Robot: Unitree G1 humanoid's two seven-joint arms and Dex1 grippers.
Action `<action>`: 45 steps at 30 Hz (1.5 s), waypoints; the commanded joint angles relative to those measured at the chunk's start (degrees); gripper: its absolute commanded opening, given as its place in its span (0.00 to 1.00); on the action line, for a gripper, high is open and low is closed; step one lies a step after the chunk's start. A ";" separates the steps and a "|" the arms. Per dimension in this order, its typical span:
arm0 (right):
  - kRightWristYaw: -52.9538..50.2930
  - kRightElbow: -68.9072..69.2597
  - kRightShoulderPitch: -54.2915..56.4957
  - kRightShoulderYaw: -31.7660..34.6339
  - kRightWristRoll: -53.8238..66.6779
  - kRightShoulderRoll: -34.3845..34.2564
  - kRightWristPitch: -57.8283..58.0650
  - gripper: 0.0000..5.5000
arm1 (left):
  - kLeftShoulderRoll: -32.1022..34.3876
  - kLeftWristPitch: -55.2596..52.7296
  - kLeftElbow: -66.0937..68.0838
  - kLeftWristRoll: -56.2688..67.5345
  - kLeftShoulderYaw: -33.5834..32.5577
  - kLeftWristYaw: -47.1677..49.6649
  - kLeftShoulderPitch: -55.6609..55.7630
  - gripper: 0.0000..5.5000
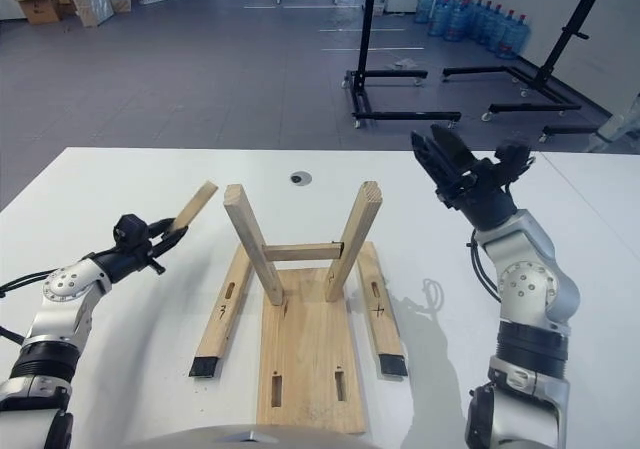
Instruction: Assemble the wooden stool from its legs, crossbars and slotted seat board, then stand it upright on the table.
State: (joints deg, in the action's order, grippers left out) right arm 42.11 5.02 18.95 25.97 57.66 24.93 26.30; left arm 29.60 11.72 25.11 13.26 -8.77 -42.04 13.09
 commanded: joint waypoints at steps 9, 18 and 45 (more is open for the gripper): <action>3.13 17.39 -19.32 -1.43 32.80 2.96 21.65 0.67 | 0.69 -34.06 -53.49 52.23 3.80 -10.70 -20.54 0.23; 26.30 0.99 -13.31 -24.06 -3.41 13.23 14.44 0.67 | 3.23 -41.17 -39.26 36.47 18.04 -20.17 -15.81 0.23; 17.27 -7.50 -7.26 -16.21 -9.64 -3.49 5.80 0.67 | -8.68 -19.47 -24.58 12.09 14.11 -15.12 2.60 0.23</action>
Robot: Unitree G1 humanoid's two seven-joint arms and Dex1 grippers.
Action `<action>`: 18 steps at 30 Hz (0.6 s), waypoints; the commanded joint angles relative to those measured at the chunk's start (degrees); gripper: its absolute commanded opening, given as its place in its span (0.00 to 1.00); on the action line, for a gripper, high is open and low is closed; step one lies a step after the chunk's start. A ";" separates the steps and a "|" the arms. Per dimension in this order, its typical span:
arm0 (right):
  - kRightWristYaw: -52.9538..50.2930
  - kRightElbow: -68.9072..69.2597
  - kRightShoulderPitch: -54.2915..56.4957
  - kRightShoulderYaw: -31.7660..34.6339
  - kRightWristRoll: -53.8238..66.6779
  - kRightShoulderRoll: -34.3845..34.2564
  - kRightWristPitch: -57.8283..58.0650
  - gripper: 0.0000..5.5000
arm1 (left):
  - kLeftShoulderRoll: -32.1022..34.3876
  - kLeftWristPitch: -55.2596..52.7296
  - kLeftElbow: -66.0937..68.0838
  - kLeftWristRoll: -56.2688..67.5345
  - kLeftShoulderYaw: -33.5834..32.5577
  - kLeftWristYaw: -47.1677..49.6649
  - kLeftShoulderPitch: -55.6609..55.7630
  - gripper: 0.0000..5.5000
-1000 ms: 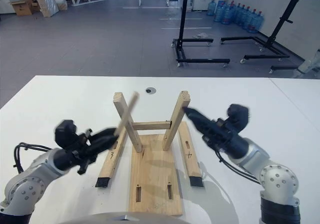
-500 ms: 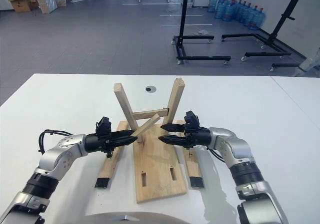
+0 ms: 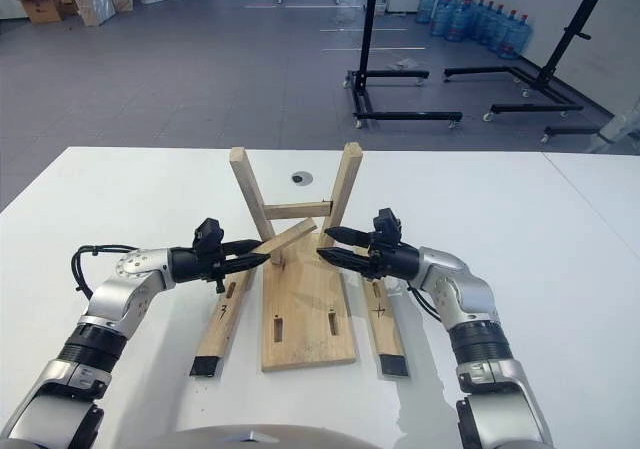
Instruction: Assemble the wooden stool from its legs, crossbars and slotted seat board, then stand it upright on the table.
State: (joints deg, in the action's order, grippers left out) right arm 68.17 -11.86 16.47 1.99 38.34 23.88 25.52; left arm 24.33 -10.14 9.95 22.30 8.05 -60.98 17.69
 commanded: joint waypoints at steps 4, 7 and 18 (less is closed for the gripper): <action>-22.09 20.13 -9.99 12.33 22.57 -7.56 15.39 0.67 | -6.96 6.32 -17.03 0.96 -2.70 10.14 -6.49 0.23; -28.42 23.08 -11.37 11.11 25.82 -10.31 18.67 0.67 | -6.98 6.33 -22.03 0.89 -0.01 10.01 -10.37 0.23; -38.94 22.80 -9.90 11.88 37.17 -16.01 22.88 0.59 | -7.22 13.54 -16.89 -9.09 3.39 13.90 -9.42 0.23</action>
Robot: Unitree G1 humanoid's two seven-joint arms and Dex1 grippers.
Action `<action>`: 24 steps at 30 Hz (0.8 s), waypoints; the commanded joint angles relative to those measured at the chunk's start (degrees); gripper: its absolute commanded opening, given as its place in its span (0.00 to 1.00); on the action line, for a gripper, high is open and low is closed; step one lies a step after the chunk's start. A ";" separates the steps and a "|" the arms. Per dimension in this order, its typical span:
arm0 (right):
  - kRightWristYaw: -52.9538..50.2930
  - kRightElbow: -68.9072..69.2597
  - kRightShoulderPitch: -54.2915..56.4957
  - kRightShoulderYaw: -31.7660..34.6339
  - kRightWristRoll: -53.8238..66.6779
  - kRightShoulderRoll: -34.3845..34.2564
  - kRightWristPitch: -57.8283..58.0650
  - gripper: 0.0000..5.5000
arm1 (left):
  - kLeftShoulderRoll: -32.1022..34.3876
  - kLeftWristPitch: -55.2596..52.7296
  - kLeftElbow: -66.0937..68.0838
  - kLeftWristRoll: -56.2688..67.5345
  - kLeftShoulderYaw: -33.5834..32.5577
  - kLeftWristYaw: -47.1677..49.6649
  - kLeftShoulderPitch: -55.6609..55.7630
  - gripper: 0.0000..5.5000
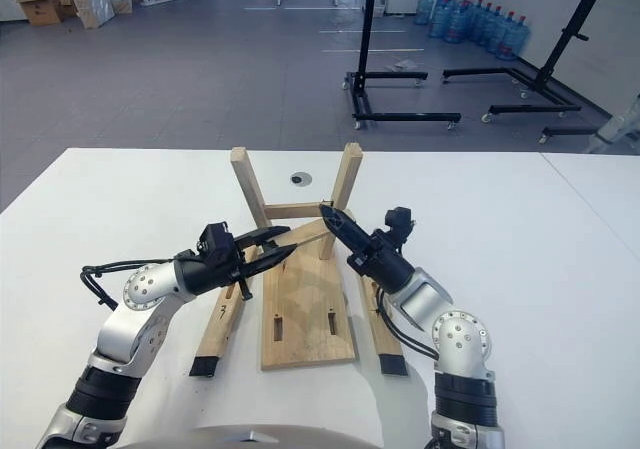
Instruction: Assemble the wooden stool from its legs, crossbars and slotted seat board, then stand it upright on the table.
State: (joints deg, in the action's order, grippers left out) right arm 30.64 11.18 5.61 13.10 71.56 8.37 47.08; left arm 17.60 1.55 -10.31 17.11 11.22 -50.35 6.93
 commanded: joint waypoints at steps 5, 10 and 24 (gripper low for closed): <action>-3.16 0.02 0.70 0.11 4.99 -1.53 1.23 0.45 | -1.22 3.68 7.13 -6.57 1.16 5.17 3.31 0.23; -3.93 -0.01 1.43 0.21 4.76 -2.04 0.39 0.32 | -0.48 4.68 7.79 -6.59 2.13 3.99 2.96 0.23; -4.14 -2.10 2.54 -0.94 0.71 -2.62 -2.16 0.08 | 0.71 4.10 9.26 -7.80 2.92 3.95 3.53 0.23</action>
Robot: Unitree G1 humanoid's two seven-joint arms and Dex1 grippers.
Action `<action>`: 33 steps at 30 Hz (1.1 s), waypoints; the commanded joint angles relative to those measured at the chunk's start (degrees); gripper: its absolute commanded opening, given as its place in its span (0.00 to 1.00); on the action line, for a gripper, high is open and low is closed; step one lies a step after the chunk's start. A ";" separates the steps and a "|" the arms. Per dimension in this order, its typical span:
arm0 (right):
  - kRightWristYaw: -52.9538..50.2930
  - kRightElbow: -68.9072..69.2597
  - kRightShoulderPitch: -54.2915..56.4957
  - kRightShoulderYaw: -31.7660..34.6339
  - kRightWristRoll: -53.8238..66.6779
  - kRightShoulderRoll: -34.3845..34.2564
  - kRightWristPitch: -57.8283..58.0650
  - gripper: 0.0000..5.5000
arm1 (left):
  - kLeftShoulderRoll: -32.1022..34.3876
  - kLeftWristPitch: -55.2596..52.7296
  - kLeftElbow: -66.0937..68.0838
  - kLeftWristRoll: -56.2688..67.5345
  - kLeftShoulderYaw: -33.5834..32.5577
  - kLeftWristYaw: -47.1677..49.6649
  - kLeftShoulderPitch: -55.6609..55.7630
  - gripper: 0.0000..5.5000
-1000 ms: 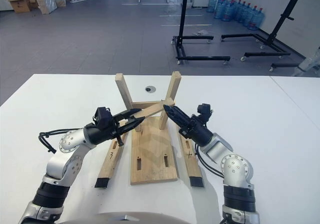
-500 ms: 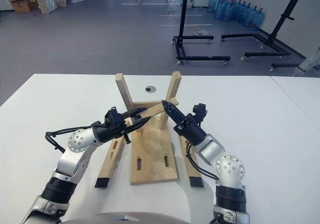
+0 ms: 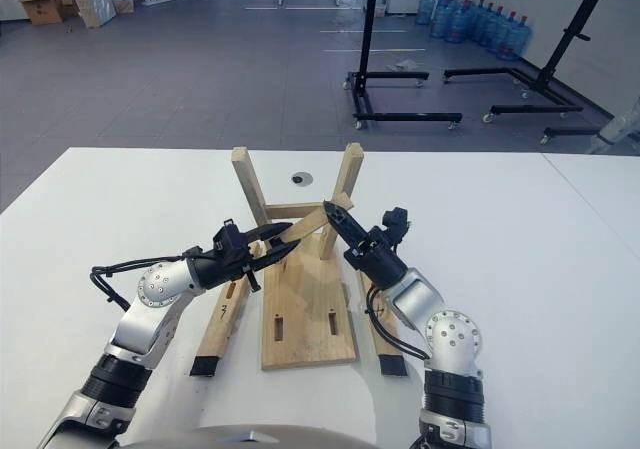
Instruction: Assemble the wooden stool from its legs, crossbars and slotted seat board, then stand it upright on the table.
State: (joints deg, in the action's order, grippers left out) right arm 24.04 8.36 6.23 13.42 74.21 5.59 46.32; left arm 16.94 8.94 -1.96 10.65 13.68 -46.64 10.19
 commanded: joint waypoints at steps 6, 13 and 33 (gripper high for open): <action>5.63 2.03 1.33 0.14 -4.03 -0.61 -6.02 0.07 | 1.36 -7.27 0.50 -0.68 -0.05 1.23 0.02 0.36; 11.37 7.42 -1.87 4.86 -0.70 6.31 -5.59 0.07 | 1.16 -6.45 1.29 -0.36 -2.33 3.87 -1.23 0.46; -28.28 34.66 -24.72 8.03 -5.41 20.15 -2.70 0.07 | -4.93 -6.78 -11.17 -6.24 -9.00 27.24 -14.06 0.46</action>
State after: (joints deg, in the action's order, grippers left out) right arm -4.01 42.32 -17.73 23.26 71.27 24.75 43.43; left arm 11.79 3.19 -12.48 5.32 4.34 -19.82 -3.85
